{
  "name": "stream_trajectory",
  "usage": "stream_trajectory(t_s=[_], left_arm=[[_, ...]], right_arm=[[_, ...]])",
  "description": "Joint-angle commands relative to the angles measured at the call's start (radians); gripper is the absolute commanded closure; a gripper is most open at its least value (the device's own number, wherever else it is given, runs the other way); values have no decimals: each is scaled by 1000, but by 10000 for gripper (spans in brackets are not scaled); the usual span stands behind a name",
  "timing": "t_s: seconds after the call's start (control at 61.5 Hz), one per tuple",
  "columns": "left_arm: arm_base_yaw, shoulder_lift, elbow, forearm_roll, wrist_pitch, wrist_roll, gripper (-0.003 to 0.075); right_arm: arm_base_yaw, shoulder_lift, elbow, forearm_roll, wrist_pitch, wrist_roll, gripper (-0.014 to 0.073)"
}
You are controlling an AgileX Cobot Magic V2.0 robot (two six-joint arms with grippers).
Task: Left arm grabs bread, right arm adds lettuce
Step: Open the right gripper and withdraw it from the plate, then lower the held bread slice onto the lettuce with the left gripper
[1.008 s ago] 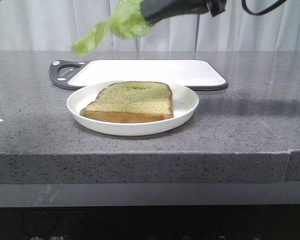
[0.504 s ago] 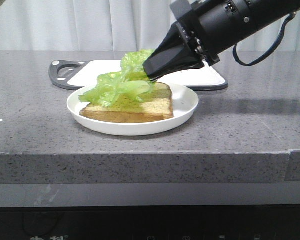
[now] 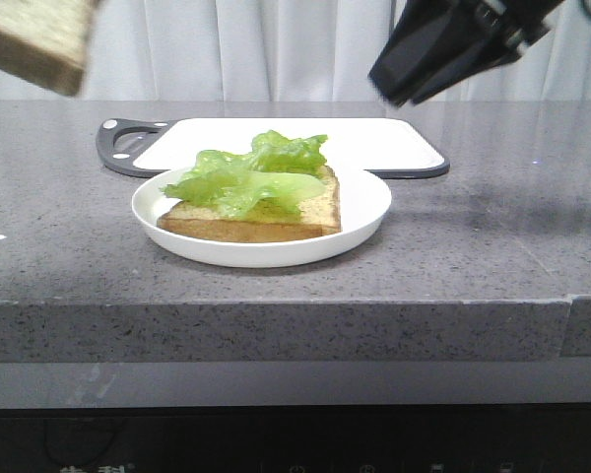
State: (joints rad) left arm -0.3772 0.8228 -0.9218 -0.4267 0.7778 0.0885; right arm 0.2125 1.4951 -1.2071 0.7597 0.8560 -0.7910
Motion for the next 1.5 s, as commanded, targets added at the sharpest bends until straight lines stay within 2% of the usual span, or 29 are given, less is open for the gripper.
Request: stream_trajectory(t_s=[0.0,0.065,0.163,0.244,0.341,0.715,0.926,1.251,1.333,1.479], left_arm=[[-9,75,-26,-90,-116,21,741],[-9,133,-26,-181,-139,88,741],[-9,223,-35,-378,-154,282,741],[-9,303,-49,-541,-154,426,741],[-9,398,-85,-649,-144,526,741],[5,654,-226,-665,-60,534,741],[81,701,-226,-716,28,539,741],[85,733,-226,-713,45,539,735],[85,733,-226,-711,44,539,670],[85,733,-226,-704,44,549,426]], right_arm=[[-4,-119,-23,-66,1,142,242],[-4,-167,-23,-125,7,216,242],[-4,-247,-19,-197,26,282,242],[-4,-307,-8,-215,52,290,242],[-4,-353,15,-215,61,290,242],[-4,-403,104,-233,60,290,242],[-4,-403,117,-235,60,290,242],[-4,-403,117,-235,42,290,242],[-4,-403,117,-235,42,290,242],[-4,-403,117,-236,42,290,242]])
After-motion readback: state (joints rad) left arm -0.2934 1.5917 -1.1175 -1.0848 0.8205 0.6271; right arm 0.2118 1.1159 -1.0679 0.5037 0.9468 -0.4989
